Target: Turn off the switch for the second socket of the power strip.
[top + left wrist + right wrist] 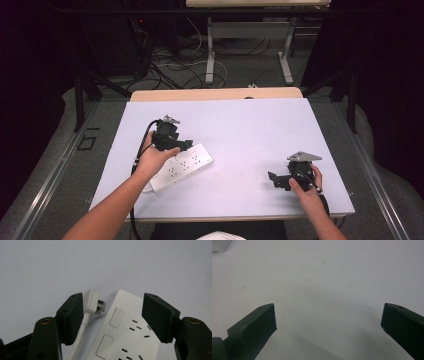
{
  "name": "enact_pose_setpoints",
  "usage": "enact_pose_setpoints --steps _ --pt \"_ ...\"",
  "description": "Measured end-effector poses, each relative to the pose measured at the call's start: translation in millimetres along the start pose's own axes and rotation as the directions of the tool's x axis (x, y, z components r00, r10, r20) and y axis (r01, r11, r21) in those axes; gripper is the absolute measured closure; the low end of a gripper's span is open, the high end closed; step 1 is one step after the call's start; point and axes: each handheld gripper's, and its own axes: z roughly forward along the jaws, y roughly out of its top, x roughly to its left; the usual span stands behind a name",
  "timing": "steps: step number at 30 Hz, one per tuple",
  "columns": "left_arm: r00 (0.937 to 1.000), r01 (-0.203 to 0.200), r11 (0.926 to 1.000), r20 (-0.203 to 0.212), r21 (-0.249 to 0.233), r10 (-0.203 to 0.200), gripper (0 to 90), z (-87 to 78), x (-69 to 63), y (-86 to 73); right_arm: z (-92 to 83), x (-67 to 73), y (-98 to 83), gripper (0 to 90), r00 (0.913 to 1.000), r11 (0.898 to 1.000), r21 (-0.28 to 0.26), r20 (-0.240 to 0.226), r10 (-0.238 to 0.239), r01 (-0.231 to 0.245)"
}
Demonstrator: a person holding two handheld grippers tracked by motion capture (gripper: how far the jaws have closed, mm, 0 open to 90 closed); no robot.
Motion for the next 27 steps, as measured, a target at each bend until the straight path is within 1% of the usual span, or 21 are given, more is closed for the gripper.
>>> enact_pose_setpoints --steps 3,4,5,6,7,8,9,10,11,16,17,18,19,20,22,23,24,25,26,27 --pt "1.0000 -0.004 1.0000 -0.002 -0.007 0.004 34.0 -2.7 0.9 0.1 -0.2 0.2 0.1 0.0 1.0000 1.000 0.001 0.002 0.003 -0.003" --pt "1.0000 -0.004 1.0000 -0.001 -0.002 0.004 33.8 -3.9 1.3 0.2 -0.3 0.3 0.1 0.0 1.0000 1.000 0.001 0.003 0.002 -0.002" --pt "0.9999 -0.010 0.9999 -0.007 -0.008 0.010 33.6 -4.8 1.7 0.1 -0.5 0.1 0.1 0.0 1.0000 1.000 0.001 -0.002 -0.001 0.001" --pt "1.0000 -0.006 0.9999 -0.008 -0.015 0.006 33.2 -5.5 1.9 -0.3 -0.5 0.1 0.1 0.0 1.0000 1.000 0.001 -0.001 -0.002 0.002" --pt "0.9999 -0.009 0.9999 -0.008 -0.013 0.009 33.0 -6.7 2.4 -0.4 -0.5 0.1 0.1 0.0 1.0000 1.000 0.001 -0.001 -0.002 0.002" --pt "0.9998 -0.012 0.9998 -0.014 -0.015 0.012 32.4 -7.5 2.7 -0.5 -0.5 0.1 0.1 0.0 1.0000 1.000 0.001 -0.001 -0.002 0.002" --pt "0.9998 -0.013 0.9997 -0.012 -0.023 0.013 31.4 -7.8 3.1 -0.9 -0.4 0.1 0.1 0.0 1.0000 1.000 0.001 -0.001 -0.002 0.002" --pt "0.9998 -0.013 0.9997 -0.012 -0.020 0.013 30.7 -9.0 3.4 -1.1 -0.4 0.1 0.1 0.0 1.0000 1.000 0.001 -0.001 -0.002 0.002" --pt "0.9997 -0.017 0.9997 -0.018 -0.019 0.017 30.2 -10.3 3.5 -1.2 -0.4 0.1 0.1 0.0 1.0000 1.000 0.001 -0.001 -0.002 0.002" --pt "0.9991 -0.038 0.9986 -0.017 -0.037 0.038 29.7 -16.3 3.5 -2.2 -0.1 0.2 0.0 0.0 1.0000 1.000 0.000 -0.001 -0.004 0.004" --pt "0.9992 -0.039 0.9982 -0.010 -0.046 0.039 29.7 -17.5 3.6 -2.6 -0.2 0.3 0.0 0.0 1.0000 1.000 0.001 0.001 -0.004 0.004" --pt "0.9992 -0.040 0.9982 -0.009 -0.044 0.040 29.5 -19.2 3.6 -2.7 -0.3 0.3 0.1 0.0 1.0000 1.000 0.000 0.001 -0.004 0.004" --pt "0.9994 -0.034 0.9981 0.001 -0.051 0.034 29.3 -20.4 3.4 -3.3 -0.3 0.3 0.1 0.0 1.0000 1.000 0.000 0.001 -0.003 0.003" --pt "0.9992 -0.038 0.9975 0.013 -0.061 0.039 29.4 -21.5 3.5 -3.7 -0.1 0.0 0.1 0.0 1.0000 1.000 -0.001 -0.001 -0.006 0.006" --pt "0.9994 -0.031 0.9973 0.011 -0.067 0.031 28.1 -24.7 2.5 -4.6 -0.3 0.4 0.1 0.0 1.0000 1.000 0.000 0.001 -0.003 0.003" --pt "0.9991 -0.034 0.9977 0.022 -0.058 0.035 27.9 -27.6 3.0 -4.9 -0.3 0.4 0.0 0.0 1.0000 1.000 0.001 0.002 -0.006 0.006" --pt "0.9997 -0.017 0.9964 0.017 -0.082 0.019 27.9 -27.8 1.1 -6.1 0.0 0.3 0.0 0.0 1.0000 1.000 0.000 0.000 -0.010 0.010" --pt "0.9997 -0.007 0.9955 0.024 -0.095 0.010 28.0 -29.5 0.5 -7.3 0.1 0.3 0.0 0.0 0.9999 1.000 0.000 0.000 -0.011 0.011" --pt "0.9996 -0.005 0.9952 0.026 -0.098 0.007 27.9 -30.8 0.1 -8.0 0.0 0.6 0.0 0.0 1.0000 1.000 0.002 0.000 -0.008 0.008" --pt "0.9991 -0.010 0.9947 0.040 -0.103 0.014 27.5 -32.6 0.6 -8.6 0.1 0.6 0.0 0.0 1.0000 1.000 0.002 0.000 -0.008 0.008"
